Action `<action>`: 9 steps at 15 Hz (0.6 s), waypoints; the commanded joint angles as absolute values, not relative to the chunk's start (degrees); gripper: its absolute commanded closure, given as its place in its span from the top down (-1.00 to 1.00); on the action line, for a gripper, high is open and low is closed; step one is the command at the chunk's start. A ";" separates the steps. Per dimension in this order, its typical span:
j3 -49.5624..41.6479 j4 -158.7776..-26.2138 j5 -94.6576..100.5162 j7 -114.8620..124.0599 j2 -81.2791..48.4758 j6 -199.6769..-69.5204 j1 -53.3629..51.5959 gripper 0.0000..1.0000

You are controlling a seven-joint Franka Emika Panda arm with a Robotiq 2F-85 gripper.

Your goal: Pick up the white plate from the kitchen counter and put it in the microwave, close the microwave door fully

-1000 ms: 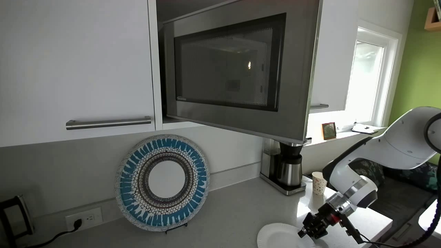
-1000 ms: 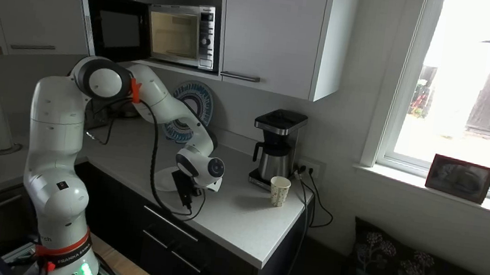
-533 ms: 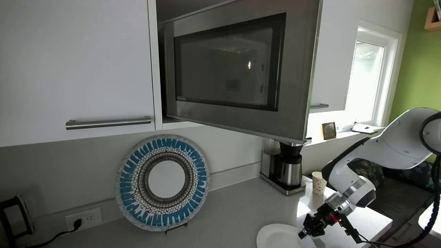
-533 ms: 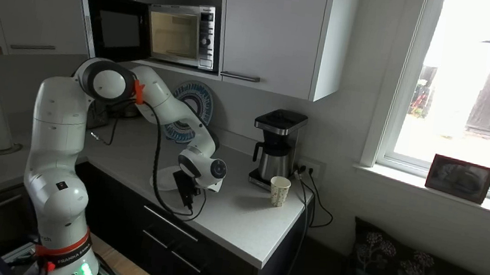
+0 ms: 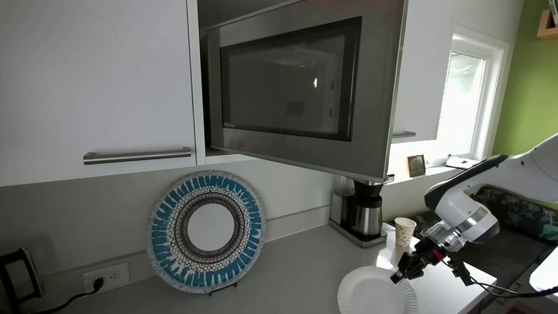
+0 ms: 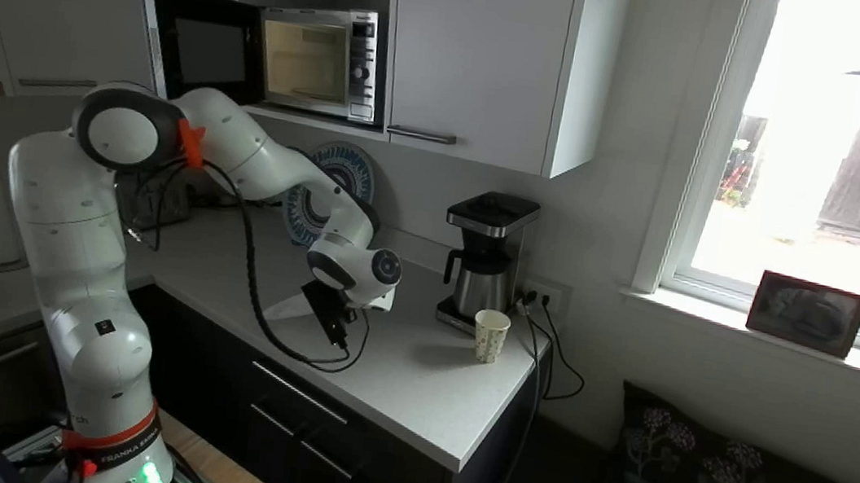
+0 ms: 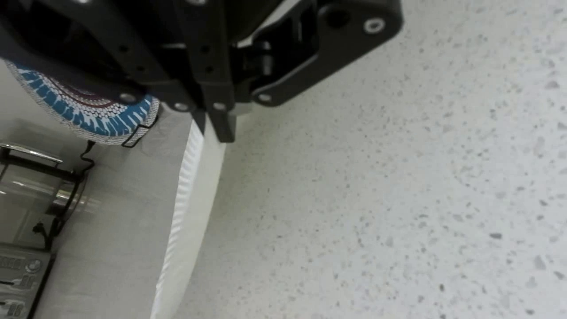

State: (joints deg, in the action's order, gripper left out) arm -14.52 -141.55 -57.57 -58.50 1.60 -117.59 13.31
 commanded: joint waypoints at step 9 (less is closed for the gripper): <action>-15.32 -141.54 -51.95 -52.40 15.24 -115.35 13.60 -0.96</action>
